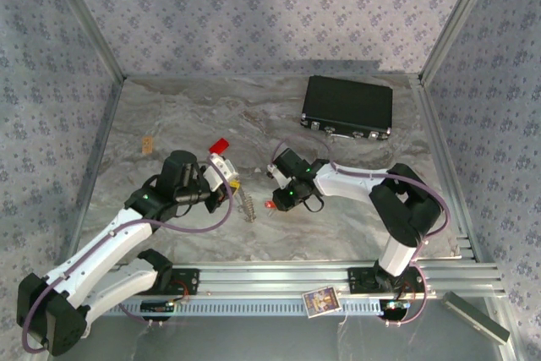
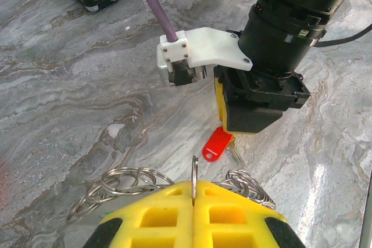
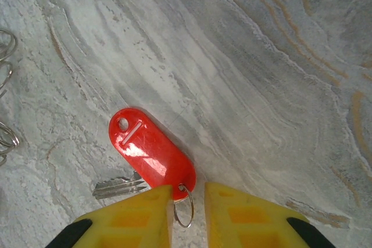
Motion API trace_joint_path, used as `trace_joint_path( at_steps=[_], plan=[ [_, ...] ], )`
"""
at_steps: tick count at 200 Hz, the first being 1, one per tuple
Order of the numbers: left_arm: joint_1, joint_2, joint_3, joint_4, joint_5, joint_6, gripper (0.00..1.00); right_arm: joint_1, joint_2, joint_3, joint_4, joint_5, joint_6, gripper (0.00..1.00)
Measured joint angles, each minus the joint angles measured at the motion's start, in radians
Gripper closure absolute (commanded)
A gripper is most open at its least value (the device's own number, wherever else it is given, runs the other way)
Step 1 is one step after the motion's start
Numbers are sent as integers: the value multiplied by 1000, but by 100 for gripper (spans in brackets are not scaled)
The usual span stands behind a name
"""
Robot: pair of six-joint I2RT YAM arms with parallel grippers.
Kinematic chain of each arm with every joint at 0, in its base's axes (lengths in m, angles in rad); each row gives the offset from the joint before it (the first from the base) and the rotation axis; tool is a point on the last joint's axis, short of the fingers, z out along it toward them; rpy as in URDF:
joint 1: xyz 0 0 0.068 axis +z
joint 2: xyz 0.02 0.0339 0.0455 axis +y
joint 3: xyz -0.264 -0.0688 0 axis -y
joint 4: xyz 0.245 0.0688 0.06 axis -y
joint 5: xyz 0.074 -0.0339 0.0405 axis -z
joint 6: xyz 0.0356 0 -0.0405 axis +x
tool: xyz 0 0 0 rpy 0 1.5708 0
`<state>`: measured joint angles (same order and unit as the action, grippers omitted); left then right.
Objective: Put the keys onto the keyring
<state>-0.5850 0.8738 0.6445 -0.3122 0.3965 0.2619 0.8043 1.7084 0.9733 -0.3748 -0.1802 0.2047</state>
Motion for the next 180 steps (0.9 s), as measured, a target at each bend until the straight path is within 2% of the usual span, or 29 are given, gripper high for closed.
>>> trace_joint_path(
  at_steps=[62,180],
  plan=[
    [-1,0,0,0,0,0,100,4,0,0,0,-16,24,87],
    [-1,0,0,0,-1,0,100,6,0,0,0,-18,28,86]
  ],
)
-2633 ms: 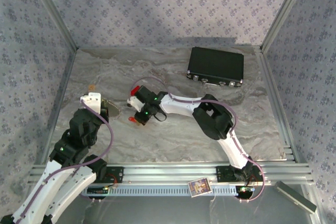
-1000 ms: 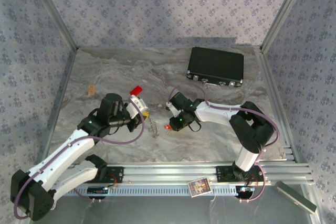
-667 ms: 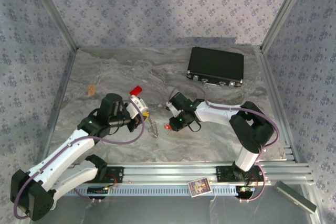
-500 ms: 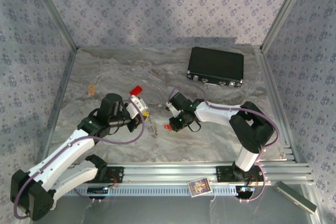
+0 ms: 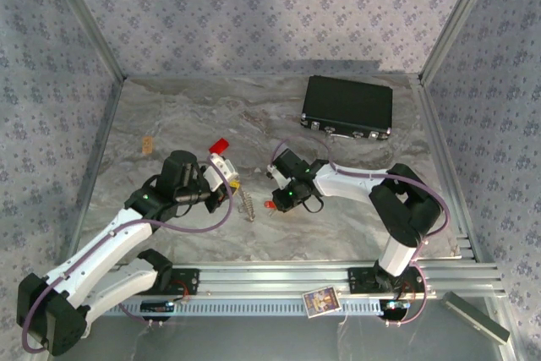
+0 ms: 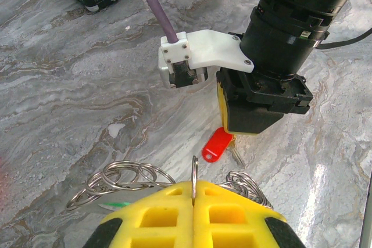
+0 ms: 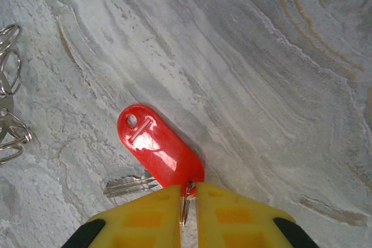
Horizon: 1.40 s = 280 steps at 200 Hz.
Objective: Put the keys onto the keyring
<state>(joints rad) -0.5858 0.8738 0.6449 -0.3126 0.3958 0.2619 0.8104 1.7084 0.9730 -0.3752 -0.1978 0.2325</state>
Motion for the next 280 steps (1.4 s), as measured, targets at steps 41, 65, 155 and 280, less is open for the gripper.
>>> trace_joint_path(
  at_steps=[41,65,155,280],
  plan=[
    [0,0,0,0,-2,0,100,4,1,0,-5,0,0,83],
    [-3,0,0,-1,-3,0,100,11,1,0,-11,0,0,83],
    [-6,0,0,-1,-3,0,100,19,1,0,-20,11,0,88],
    [-11,0,0,3,-16,-20,100,68,-151,-55,20,132,-67,100]
  ],
)
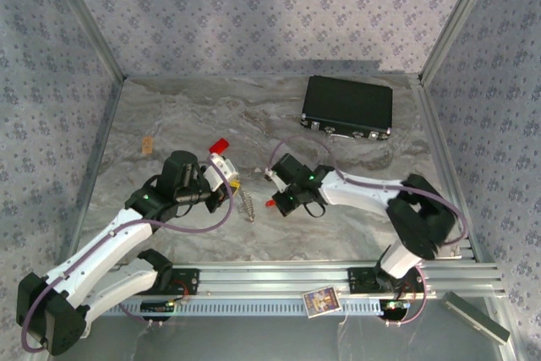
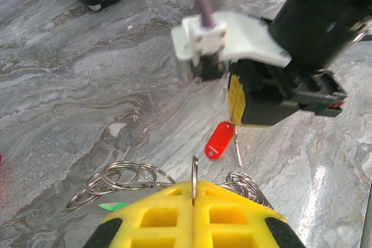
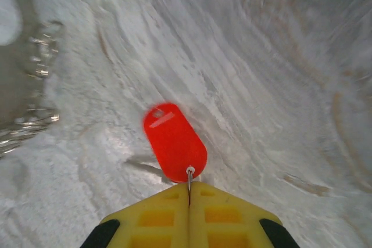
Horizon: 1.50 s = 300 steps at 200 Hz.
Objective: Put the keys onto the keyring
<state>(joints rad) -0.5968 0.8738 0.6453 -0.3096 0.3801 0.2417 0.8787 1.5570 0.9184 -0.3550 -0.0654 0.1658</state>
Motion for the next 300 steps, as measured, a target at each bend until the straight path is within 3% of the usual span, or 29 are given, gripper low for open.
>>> trace_joint_path(
  at_steps=[38,73,142,300],
  plan=[
    [-6,0,0,14,2,-26,100,11,-214,-96,134,13,-131,100],
    [-18,-3,-2,24,12,-33,100,30,-331,-176,272,-49,-296,100],
    [-49,-14,-15,53,61,-10,100,32,-339,-164,315,-162,-462,100],
    [-85,34,-15,60,77,12,100,54,-355,-83,302,-270,-471,100]
  ],
)
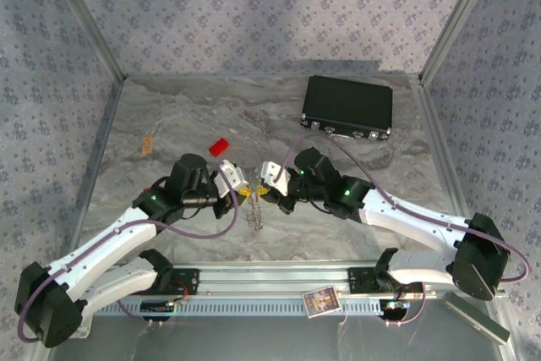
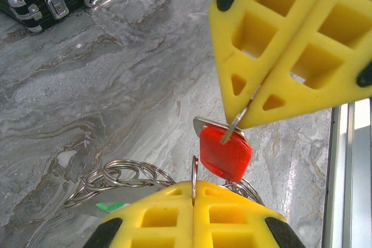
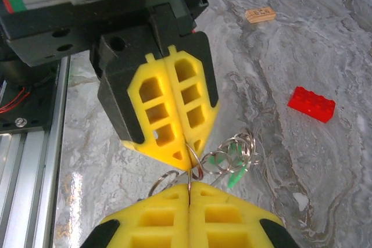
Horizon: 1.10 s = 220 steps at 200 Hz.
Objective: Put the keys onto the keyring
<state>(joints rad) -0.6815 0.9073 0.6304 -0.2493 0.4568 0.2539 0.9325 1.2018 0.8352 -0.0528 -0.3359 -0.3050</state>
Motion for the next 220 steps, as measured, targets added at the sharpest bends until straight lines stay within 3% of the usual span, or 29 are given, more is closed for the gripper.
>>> trace_joint_path(
  at_steps=[133,220],
  plan=[
    [-9,12,0,8,0,0,100,19,67,43,-51,58,9,100],
    [-9,12,0,11,-27,0,100,27,92,54,-37,113,130,100]
  ],
)
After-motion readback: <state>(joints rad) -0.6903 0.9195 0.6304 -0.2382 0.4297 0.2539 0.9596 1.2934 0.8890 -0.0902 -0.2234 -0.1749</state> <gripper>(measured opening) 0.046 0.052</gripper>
